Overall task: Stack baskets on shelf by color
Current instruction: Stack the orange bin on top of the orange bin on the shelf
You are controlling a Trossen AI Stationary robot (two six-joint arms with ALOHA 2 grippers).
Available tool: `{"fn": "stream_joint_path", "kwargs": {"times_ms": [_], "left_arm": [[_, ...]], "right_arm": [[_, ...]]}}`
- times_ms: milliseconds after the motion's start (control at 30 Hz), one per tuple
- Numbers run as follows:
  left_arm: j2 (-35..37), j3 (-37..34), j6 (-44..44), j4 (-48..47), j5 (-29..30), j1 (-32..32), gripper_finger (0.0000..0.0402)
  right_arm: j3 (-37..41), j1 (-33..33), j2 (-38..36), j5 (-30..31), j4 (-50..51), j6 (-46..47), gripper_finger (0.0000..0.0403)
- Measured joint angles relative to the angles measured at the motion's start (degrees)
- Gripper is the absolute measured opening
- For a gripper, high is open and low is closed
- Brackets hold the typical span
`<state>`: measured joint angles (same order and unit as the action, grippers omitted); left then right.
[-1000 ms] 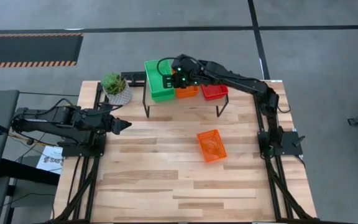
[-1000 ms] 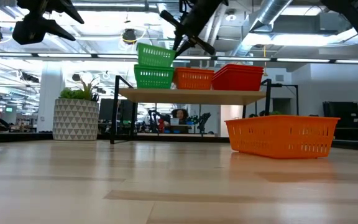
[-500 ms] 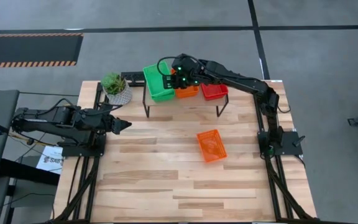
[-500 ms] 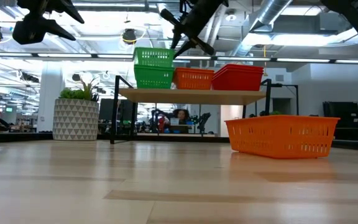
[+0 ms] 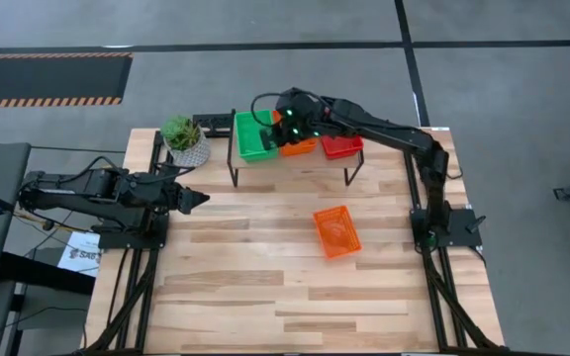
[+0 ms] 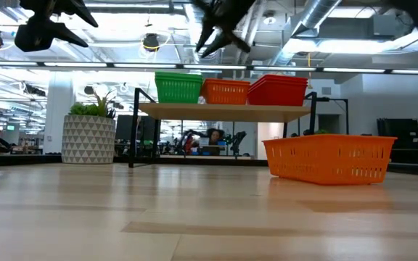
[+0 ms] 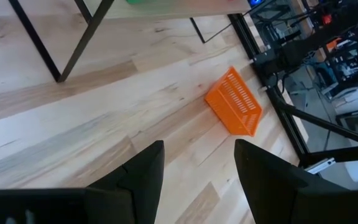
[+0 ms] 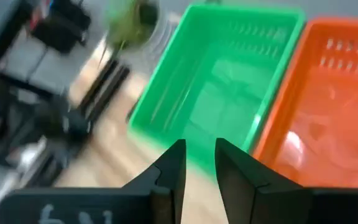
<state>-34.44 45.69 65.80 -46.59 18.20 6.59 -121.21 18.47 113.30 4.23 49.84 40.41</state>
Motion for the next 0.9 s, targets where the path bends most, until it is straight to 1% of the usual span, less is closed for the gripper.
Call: {"fn": "stream_joint_path", "kwargs": {"times_ms": [100, 167, 200, 267, 300, 333, 433, 533, 567, 633, 733, 800, 900], "left_arm": [[0.0, 0.0, 0.0, 0.0, -0.4, 0.0, 0.0183], [0.0, 0.0, 0.3, 0.0, -0.2, 0.0, 0.0183], [0.0, 0.0, 0.8, 0.0, 0.0, 0.0, 0.0183], [0.0, 0.0, 1.6, 0.0, 0.3, 0.0, 0.0183], [0.0, 0.0, 2.2, 0.0, 0.3, 0.0, 0.0183], [0.0, 0.0, 3.0, 0.0, 0.3, 0.0, 0.0183], [0.0, 0.0, 4.9, 0.1, 0.3, 0.0, 0.0183], [0.0, 0.0, 6.2, 0.4, 0.6, 0.0, 0.0183], [-0.1, 0.0, 6.4, 0.4, 0.6, 0.0, 0.0183], [-0.1, 0.0, 6.5, 0.7, 1.5, 0.0, 0.0183], [0.0, 0.0, 6.9, 0.7, 2.3, 0.0, 0.0183], [-0.1, 0.0, 7.6, 0.7, 2.9, 0.0, 0.0183], [0.0, 0.0, 8.5, 0.7, 3.1, 0.0, 0.0183]], "right_arm": [[-0.1, -2.7, -2.5, 0.0, 11.9, -1.7, 0.0107], [-0.1, -5.2, -3.4, 0.2, 23.0, -0.2, 0.0109], [0.0, -6.7, -3.5, 0.9, 28.7, 1.4, 0.011], [0.0, -9.8, -3.5, 4.1, 39.4, 5.3, 0.0116], [0.7, -11.3, -3.5, 5.8, 40.6, 6.5, 0.0119], [2.8, -12.6, -4.0, 6.4, 40.2, 6.9, 0.0124], [11.0, -14.4, -7.1, 2.7, 37.1, 7.9, 0.0139], [21.1, -15.2, -11.0, 3.1, 39.9, 12.5, 0.0155], [24.8, -15.3, -12.3, 3.1, 39.2, 14.3, 0.016], [32.5, -15.6, -16.4, 2.2, 35.3, 17.9, 0.017], [43.5, -15.8, -22.8, 0.2, 26.7, 22.2, 0.018], [49.7, -15.9, -25.8, -1.1, 20.5, 25.0, 0.0186], [57.7, -15.9, -29.5, -1.6, 14.4, 28.7, 0.0193]]}}
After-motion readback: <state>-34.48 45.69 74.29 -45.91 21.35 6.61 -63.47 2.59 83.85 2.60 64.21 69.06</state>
